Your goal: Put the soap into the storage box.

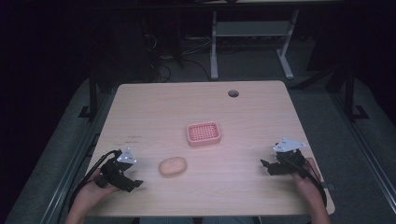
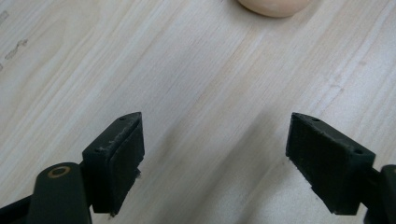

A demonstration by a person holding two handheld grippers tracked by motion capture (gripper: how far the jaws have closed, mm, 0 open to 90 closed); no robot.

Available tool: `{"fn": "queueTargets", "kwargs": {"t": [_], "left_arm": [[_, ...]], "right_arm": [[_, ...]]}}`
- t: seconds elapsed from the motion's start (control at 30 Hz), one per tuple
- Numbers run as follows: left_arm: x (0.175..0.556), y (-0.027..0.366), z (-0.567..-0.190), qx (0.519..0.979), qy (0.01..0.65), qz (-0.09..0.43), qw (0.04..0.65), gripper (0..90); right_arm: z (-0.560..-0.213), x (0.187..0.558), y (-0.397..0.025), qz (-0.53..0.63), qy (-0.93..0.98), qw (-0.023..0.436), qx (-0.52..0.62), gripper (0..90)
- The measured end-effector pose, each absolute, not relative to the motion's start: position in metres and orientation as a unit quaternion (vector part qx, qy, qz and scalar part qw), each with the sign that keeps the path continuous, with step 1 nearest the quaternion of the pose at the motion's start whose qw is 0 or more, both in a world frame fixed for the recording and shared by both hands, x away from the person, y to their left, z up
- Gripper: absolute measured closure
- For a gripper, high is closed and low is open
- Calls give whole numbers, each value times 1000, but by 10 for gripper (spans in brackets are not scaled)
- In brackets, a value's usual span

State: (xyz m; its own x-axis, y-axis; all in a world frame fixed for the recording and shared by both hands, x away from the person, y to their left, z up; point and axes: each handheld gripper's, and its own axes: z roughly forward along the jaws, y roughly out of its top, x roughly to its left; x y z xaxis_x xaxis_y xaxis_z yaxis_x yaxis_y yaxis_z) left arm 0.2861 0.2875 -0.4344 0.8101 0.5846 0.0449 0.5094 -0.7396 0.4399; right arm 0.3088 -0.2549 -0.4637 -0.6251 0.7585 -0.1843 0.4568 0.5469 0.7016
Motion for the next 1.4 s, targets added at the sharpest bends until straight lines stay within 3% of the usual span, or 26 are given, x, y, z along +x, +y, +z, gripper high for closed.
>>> {"fn": "queueTargets", "kwargs": {"t": [1.4], "left_arm": [[295,237,-424,951,228,89,189,196]], "right_arm": [[-462,306,-251,315,847,241,355,139]]}}
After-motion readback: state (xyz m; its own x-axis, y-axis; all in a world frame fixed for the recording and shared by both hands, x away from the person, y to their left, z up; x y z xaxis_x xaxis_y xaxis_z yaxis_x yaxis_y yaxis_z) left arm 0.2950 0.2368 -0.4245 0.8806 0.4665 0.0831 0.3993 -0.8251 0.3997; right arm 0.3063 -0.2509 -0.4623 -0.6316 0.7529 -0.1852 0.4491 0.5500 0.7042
